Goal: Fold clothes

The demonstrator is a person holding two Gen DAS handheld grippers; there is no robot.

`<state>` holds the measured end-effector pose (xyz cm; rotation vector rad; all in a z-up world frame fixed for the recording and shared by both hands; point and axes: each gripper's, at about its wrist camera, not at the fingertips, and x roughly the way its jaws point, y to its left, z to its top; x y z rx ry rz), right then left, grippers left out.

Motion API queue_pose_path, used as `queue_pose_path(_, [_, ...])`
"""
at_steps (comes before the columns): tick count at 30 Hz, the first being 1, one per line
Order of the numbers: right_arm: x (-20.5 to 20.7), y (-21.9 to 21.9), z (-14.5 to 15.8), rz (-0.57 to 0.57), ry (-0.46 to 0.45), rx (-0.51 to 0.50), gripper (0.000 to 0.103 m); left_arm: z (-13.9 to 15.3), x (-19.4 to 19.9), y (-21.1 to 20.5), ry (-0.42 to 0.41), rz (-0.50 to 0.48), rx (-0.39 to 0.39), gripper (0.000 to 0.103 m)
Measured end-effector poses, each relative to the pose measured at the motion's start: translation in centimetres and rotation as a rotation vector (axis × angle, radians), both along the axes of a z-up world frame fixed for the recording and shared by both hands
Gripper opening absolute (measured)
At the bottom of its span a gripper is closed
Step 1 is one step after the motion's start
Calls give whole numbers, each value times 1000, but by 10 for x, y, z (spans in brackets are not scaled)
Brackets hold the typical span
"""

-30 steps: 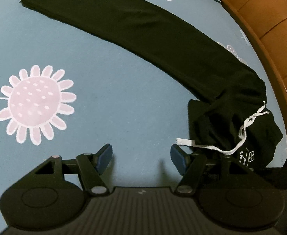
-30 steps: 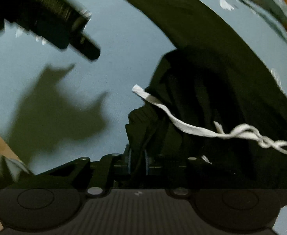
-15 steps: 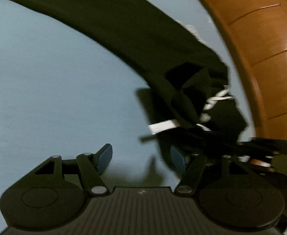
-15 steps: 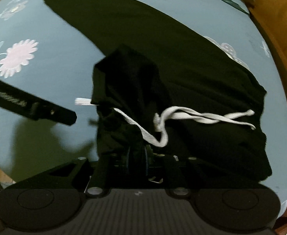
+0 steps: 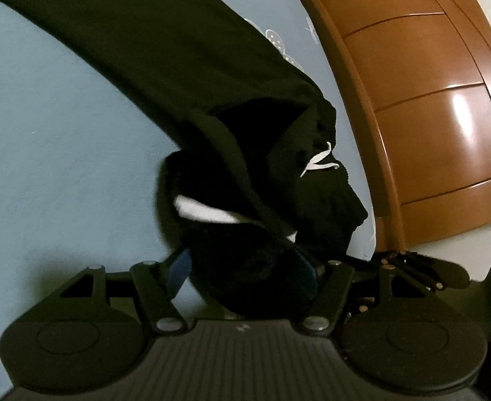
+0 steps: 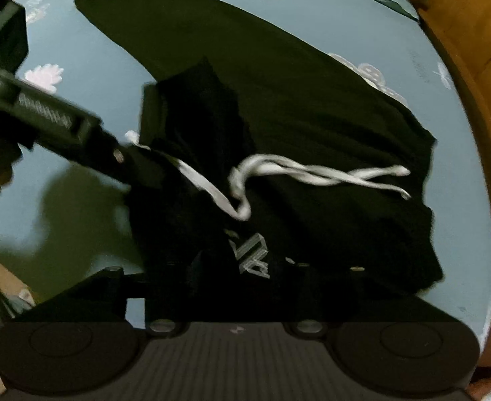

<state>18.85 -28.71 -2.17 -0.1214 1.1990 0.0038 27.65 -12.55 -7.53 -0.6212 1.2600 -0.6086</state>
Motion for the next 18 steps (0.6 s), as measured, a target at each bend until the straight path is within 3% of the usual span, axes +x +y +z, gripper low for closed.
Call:
queue_pose_path(7, [-4, -11, 2, -65, -11, 17, 49, -16, -3, 3, 59, 59, 6, 64])
queue_pose_path(8, [-4, -10, 3, -63, -14, 17, 49, -18, -4, 3, 60, 60, 17, 60])
queue_pose_path(9, [-5, -10, 3, -62, -17, 16, 49, -19, -6, 4, 52, 57, 38, 47])
queue_pose_path(10, [-5, -9, 4, -60, -20, 19, 49, -21, -8, 4, 50, 54, 54, 40])
queue_pose_path(12, [-6, -8, 6, -58, -27, 28, 49, -25, -11, 6, 51, 48, 82, 39])
queue_pose_path(15, [-8, -1, 13, -42, -53, 41, 57, -31, -12, 8, 52, 59, 115, 20])
queue_pose_path(18, [-7, 8, 17, -18, -71, 53, 61, -29, -12, 5, 49, 66, 149, 17])
